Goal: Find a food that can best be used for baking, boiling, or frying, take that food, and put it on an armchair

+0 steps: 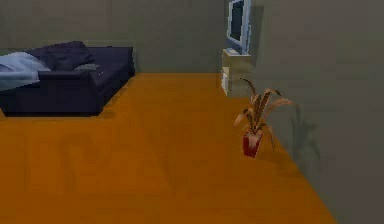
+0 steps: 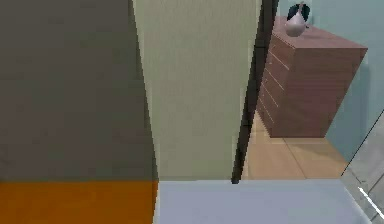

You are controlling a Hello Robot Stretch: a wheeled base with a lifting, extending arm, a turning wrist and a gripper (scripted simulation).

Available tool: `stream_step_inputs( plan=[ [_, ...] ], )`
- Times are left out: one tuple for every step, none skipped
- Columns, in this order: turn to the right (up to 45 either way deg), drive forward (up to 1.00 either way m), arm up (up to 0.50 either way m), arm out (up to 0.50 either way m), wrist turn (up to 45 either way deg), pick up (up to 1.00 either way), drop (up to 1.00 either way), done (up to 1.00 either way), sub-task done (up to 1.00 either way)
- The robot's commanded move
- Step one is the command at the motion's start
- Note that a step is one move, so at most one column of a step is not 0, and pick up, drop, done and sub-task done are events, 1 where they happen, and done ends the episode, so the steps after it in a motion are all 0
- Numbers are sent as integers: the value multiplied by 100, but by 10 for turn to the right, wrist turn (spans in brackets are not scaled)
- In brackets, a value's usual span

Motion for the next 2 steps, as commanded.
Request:
stream_step_inputs(
  plan=[
    [150, 0, 0, 0, 0, 0, 0, 0, 0],
    [30, 0, 0, 0, 0, 0, 0, 0, 0]
  ],
)
